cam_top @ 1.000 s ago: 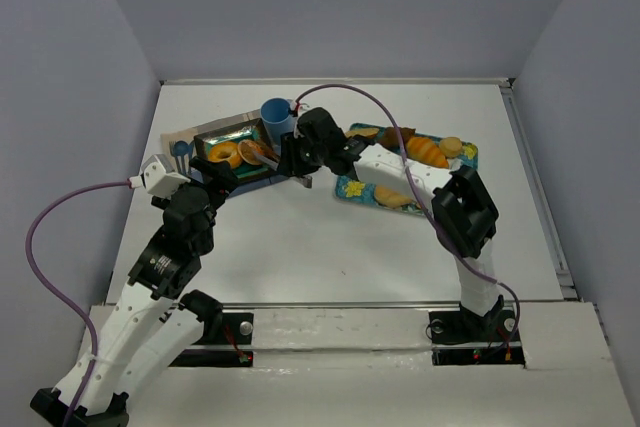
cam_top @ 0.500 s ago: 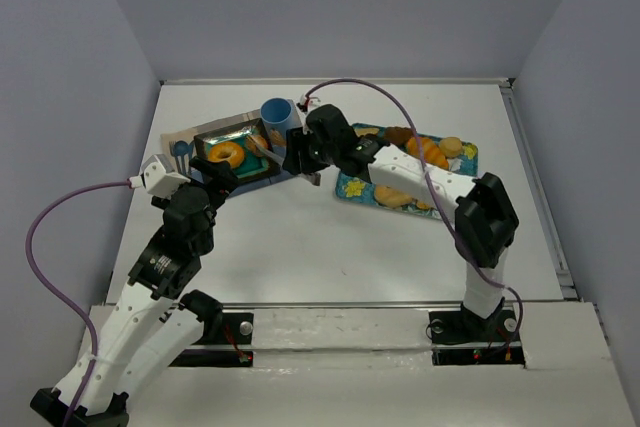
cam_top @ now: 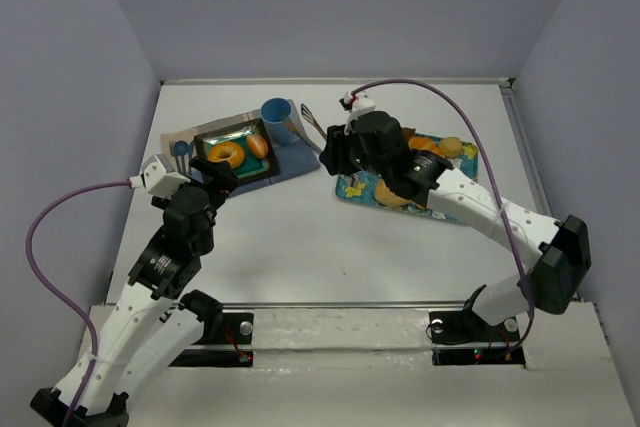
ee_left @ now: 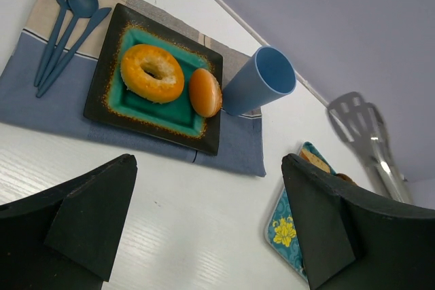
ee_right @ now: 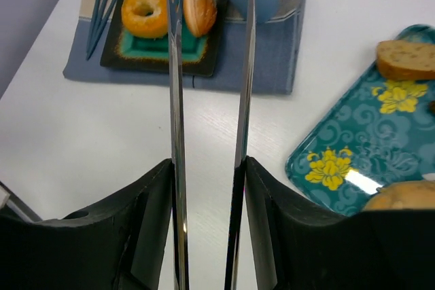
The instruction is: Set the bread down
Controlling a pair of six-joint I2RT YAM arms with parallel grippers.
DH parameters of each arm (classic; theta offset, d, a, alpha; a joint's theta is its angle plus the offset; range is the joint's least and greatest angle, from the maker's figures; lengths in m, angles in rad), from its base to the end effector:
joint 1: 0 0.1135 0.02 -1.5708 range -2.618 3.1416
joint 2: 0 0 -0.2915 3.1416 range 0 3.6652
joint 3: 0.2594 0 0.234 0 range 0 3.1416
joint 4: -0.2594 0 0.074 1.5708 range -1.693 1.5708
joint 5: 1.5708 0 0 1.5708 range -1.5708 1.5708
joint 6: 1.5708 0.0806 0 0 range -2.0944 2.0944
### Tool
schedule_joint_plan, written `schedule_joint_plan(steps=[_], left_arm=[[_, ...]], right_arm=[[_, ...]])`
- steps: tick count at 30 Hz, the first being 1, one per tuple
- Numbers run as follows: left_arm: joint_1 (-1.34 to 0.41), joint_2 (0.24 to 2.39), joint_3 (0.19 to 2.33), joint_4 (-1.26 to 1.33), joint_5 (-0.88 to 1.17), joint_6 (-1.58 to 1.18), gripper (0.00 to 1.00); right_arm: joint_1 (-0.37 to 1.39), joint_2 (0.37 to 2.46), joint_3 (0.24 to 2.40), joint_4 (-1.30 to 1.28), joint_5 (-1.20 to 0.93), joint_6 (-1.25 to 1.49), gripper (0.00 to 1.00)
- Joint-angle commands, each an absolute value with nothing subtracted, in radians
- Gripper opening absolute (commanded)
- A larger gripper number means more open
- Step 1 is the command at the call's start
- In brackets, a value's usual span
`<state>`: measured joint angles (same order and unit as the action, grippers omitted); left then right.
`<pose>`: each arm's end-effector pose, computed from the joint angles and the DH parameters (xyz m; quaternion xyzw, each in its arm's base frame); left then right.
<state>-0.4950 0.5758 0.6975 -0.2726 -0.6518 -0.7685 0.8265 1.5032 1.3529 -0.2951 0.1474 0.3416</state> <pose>0.1369 -0.0184 0.3385 -0.3047 0.6833 -0.1687 0.6417 0.2605 0.2654 0.3636 -0.1644 0.8283 0.2414 0.4782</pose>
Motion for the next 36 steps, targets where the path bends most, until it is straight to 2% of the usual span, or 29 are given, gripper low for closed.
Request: schedule_joint_plan(steps=[1,6,11,21,25,27,31,36], left_arm=[[-0.488,0.583,0.693,-0.233,-0.687,-0.781,0.99],[-0.488,0.581,0.696,-0.233,-0.69,-0.784,0.99],[-0.488,0.583,0.695,-0.232,-0.69,-0.784,0.99],[-0.488,0.588,0.695,-0.229,-0.696,-0.784,0.99],[-0.488,0.589,0.696,-0.229,-0.69,-0.782,0.99],[-0.488,0.583,0.695,-0.229,-0.692,-0.781,0.99],[-0.488,0.575,0.692,-0.227,-0.693,-0.782,0.99],[-0.488,0.577,0.692,-0.229,-0.69,-0.781,0.99]], right_arm=[[0.836,1.384,1.328,-0.187,0.293,0.279,0.49],[0.793,1.376,1.344,-0.181,0.373,0.301,0.49],[0.69,1.494,1.435,-0.183,0.307,0.351,0.47],[0.641,1.98,1.804,-0.216,0.316,0.35,0.47],[0.63,2.159,2.018,-0.314,0.359,0.406,0.47],[0.63,2.25,2.109,-0.385,0.347,0.439,0.51],[0.63,2.336,2.147,-0.399,0.42,0.468,0.54],[0.63,2.408,2.192,-0.403,0.388,0.471,0.61]])
